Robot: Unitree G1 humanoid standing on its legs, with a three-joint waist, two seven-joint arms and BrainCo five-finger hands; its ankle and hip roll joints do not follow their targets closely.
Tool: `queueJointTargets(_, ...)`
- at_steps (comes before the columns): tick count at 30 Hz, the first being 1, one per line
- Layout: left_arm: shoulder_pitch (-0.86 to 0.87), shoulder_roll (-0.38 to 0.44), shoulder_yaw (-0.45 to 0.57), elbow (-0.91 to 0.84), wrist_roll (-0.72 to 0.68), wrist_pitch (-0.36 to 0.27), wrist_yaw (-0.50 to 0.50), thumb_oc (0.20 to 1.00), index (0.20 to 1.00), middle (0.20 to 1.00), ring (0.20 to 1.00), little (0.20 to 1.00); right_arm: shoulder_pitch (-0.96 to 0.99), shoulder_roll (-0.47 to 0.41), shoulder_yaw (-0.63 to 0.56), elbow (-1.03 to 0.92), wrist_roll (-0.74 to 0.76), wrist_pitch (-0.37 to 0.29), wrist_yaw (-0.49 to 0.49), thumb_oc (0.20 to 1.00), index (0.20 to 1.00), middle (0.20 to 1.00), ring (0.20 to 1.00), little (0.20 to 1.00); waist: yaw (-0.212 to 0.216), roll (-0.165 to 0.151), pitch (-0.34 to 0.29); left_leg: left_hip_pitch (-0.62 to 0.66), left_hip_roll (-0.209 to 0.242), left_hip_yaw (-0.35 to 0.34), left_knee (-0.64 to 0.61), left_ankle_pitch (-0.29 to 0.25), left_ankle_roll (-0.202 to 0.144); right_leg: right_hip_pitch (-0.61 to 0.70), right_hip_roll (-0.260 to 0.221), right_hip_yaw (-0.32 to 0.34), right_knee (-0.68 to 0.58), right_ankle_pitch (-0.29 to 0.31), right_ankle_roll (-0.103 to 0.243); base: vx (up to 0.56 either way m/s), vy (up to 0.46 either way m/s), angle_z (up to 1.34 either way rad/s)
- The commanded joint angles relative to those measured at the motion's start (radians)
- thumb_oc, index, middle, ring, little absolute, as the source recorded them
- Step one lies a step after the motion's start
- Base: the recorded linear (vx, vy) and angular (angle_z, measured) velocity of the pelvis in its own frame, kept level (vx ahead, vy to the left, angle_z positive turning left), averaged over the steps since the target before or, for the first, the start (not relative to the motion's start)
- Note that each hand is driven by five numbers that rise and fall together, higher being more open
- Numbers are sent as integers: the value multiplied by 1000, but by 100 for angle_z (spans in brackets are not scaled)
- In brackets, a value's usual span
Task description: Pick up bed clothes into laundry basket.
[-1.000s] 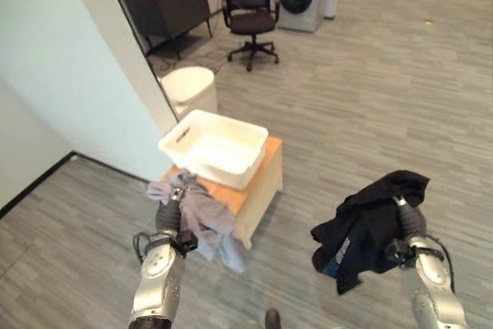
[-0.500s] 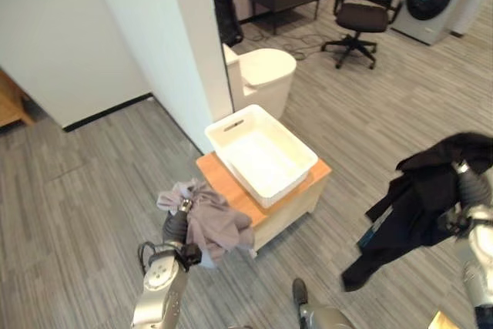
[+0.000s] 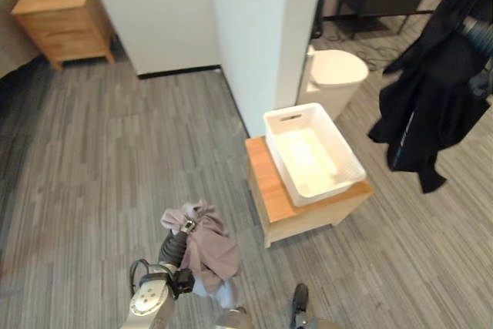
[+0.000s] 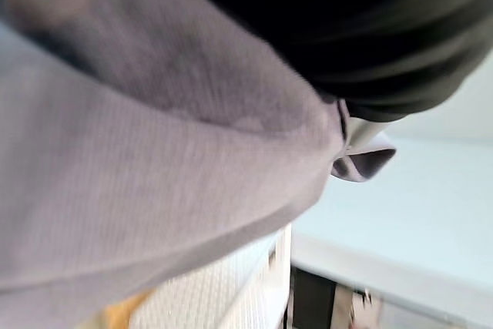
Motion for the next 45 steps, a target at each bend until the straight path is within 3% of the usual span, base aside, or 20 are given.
queueJointTargets(1, -45, 106, 23, -86, -52, -61, 11, 200, 200, 200, 200, 200, -308, -39, 182, 195, -90, 28, -67, 200, 200, 200, 200, 200, 10, -22, 3, -90, -8, -35, -43, 131, -3, 144, -37, -59, 61, -204, 78, 21, -2, 5)
queueJointTargets(9, -70, 122, 11, -64, -47, -66, 22, 200, 200, 200, 200, 200, -534, 26, 393, 286, -151, 38, -46, 200, 200, 200, 200, 200, 22, -36, 7, -121, -20, -57, -44, 135, -5, 137, -43, -85, 55, -209, 81, 25, 6, 12)
queueJointTargets(14, -98, 126, -4, -58, -38, -75, 28, 200, 200, 200, 200, 200, -548, 38, 435, 240, -169, 29, -43, 200, 200, 200, 200, 200, 27, -38, 14, -131, -26, -64, -44, 136, -4, 130, -46, -88, 55, -210, 81, 6, 13, 5)
queueJointTargets(22, -125, 115, -9, -29, -35, -85, 51, 200, 200, 200, 200, 200, -432, 65, 387, 67, -191, 21, -21, 200, 200, 200, 200, 200, 27, -29, 44, -144, -32, -51, -49, 139, 0, 103, -53, -78, 69, -207, 80, -31, 20, -4)
queueJointTargets(32, -136, 104, -13, -44, -52, -87, 70, 200, 200, 200, 200, 200, -215, 179, 223, 186, -242, 60, -35, 200, 200, 200, 200, 200, 44, 5, 107, -191, -38, -47, -49, 156, 5, 50, -51, -64, 69, -193, 74, -42, 11, 0)
queueJointTargets(39, -166, 96, -65, -60, -59, -86, 65, 200, 200, 200, 200, 200, -120, 258, 185, 387, -375, 89, -29, 200, 200, 200, 200, 200, 71, 36, 144, -227, -43, -56, -51, 171, 2, 27, -51, -76, 57, -185, 75, -16, 0, -2)
queueJointTargets(45, -192, 99, -78, -49, -61, -94, 70, 200, 200, 200, 200, 200, -100, 287, 194, 380, -427, 85, -24, 200, 200, 200, 200, 200, 83, 46, 155, -243, -43, -60, -53, 176, 0, 15, -47, -78, 47, -182, 76, -6, 2, 5)
